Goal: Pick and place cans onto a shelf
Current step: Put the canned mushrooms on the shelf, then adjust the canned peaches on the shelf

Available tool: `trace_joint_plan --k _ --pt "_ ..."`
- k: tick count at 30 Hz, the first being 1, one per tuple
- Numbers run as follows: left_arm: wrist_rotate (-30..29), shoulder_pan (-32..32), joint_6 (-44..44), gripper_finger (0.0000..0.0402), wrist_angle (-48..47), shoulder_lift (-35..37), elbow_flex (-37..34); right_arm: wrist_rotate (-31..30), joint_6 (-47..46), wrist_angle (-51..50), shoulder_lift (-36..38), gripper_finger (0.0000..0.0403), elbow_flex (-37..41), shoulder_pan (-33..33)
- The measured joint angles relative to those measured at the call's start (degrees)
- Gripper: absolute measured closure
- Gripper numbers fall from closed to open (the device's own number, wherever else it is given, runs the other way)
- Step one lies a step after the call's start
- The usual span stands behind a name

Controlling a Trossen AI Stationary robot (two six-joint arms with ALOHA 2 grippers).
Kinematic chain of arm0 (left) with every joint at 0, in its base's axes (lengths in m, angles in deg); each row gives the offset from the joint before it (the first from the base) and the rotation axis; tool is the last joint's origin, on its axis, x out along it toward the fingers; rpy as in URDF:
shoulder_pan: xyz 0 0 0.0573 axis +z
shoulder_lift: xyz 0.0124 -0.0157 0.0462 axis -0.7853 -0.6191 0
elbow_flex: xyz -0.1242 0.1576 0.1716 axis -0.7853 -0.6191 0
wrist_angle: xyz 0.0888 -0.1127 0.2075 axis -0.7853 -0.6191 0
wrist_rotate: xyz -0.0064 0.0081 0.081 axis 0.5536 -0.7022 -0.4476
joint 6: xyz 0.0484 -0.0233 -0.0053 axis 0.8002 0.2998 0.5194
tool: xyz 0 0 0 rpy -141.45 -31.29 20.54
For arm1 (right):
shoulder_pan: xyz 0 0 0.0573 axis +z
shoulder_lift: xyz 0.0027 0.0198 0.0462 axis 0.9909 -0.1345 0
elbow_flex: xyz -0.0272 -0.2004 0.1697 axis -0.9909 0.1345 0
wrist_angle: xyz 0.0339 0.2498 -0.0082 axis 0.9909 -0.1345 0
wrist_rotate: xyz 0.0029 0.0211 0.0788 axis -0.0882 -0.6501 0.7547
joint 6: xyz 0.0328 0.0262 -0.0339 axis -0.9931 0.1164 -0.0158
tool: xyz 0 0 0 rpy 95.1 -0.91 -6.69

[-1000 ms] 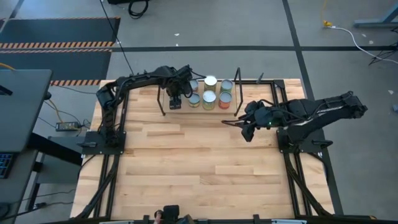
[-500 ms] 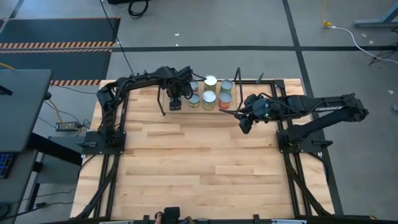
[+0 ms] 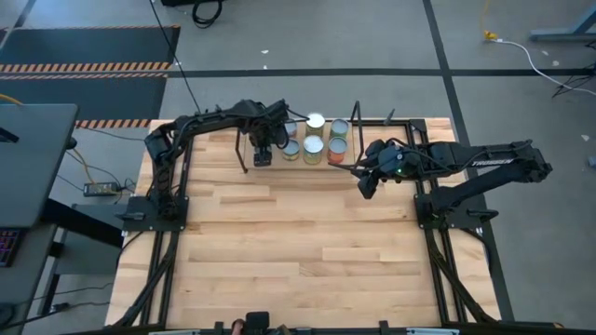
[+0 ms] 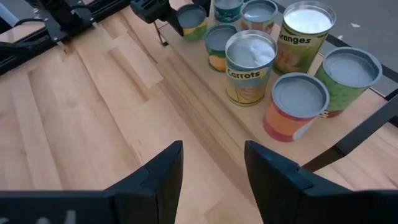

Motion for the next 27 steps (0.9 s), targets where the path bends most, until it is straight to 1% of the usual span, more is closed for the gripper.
trace_joint_plan --k 9,14,17,19,24,27 --pt "-2.43 -0.09 -0.74 0.0087 0.52 0.00 0.00 1.43 6.99 -0.01 0.00 0.0224 0.00 -0.60" --pt "-2.45 -0.70 0.38 0.0114 0.62 0.00 0.00 1.51 11.76 -0.53 0.00 0.0224 0.00 -1.00" --pt "-2.32 -1.09 -1.66 0.0116 1.25 0.00 0.00 1.72 14.04 -1.43 0.00 0.0224 0.00 -0.96" --pt "-2.47 -1.08 -2.60 0.0098 1.29 0.00 0.00 2.99 15.68 -2.11 0.02 0.0224 0.00 -0.87" --pt "-4.04 -1.08 -3.72 0.0031 1.23 0.00 0.00 5.84 20.06 -3.11 0.02 0.0224 0.00 -0.85" --pt "-5.27 -1.54 -3.91 0.0011 0.57 0.00 0.00 7.46 21.33 -3.13 0.04 0.0224 0.00 -0.85"
